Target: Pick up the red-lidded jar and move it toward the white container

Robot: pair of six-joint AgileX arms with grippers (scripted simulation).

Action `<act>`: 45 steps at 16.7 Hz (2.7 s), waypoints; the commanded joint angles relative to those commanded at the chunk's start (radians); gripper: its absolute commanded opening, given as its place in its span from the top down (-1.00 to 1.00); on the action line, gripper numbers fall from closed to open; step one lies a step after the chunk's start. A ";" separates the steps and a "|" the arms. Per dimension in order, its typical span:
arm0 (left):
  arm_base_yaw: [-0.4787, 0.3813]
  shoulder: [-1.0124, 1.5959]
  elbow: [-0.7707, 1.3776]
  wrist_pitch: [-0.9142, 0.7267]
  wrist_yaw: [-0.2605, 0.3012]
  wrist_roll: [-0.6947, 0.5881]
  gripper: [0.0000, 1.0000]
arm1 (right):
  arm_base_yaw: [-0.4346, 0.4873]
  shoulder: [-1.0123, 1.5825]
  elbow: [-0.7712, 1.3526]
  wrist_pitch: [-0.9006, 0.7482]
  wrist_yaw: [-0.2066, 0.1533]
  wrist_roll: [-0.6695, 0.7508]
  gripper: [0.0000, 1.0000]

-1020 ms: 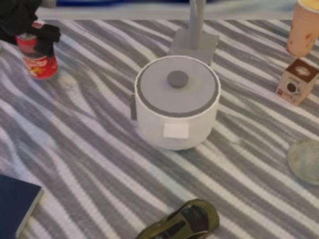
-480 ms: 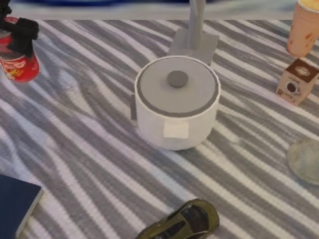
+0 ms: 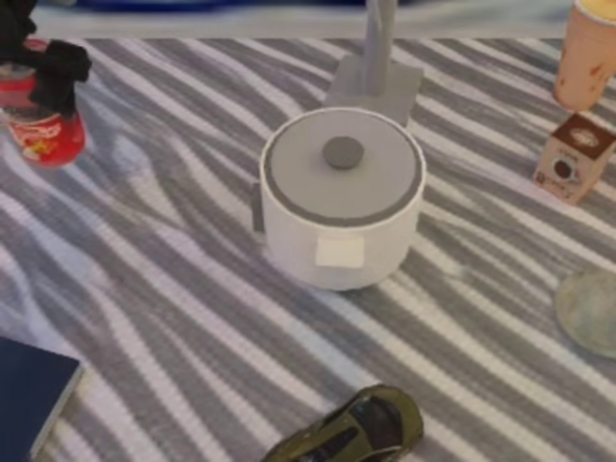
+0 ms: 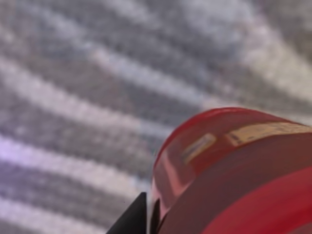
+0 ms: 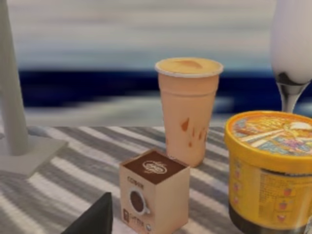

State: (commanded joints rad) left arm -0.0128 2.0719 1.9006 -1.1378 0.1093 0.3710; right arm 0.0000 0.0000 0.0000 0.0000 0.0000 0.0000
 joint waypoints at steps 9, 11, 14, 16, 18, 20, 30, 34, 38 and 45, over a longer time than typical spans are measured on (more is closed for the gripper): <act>-0.247 -0.126 -0.327 0.215 -0.156 -0.558 1.00 | 0.000 0.000 0.000 0.000 0.000 0.000 -1.00; -0.288 -0.150 -0.384 0.253 -0.182 -0.634 1.00 | 0.000 0.000 0.000 0.000 0.000 0.000 -1.00; -0.310 -0.163 -0.415 0.273 -0.197 -0.670 1.00 | 0.000 0.000 0.000 0.000 0.000 0.000 -1.00; -0.310 -0.163 -0.415 0.273 -0.197 -0.670 1.00 | 0.000 0.000 0.000 0.000 0.000 0.000 -1.00; -0.305 -0.157 -0.414 0.274 -0.195 -0.668 1.00 | 0.000 0.000 0.000 0.000 0.000 0.000 -1.00; -0.303 -0.142 -0.433 0.309 -0.194 -0.667 1.00 | 0.000 0.000 0.000 0.000 0.000 0.000 -1.00; -0.301 -0.081 -0.501 0.442 -0.193 -0.661 0.85 | 0.000 0.000 0.000 0.000 0.000 0.000 -1.00; -0.301 -0.081 -0.501 0.442 -0.193 -0.661 0.25 | 0.000 0.000 0.000 0.000 0.000 0.000 -1.00; -0.301 -0.081 -0.501 0.442 -0.193 -0.661 -0.36 | 0.000 0.000 0.000 0.000 0.000 0.000 -1.00; -0.301 -0.081 -0.501 0.442 -0.193 -0.661 -1.00 | 0.000 0.000 0.000 0.000 0.000 0.000 -1.00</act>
State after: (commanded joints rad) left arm -0.3141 1.9912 1.3997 -0.6956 -0.0841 -0.2900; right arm 0.0000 0.0000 0.0000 0.0000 0.0000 0.0000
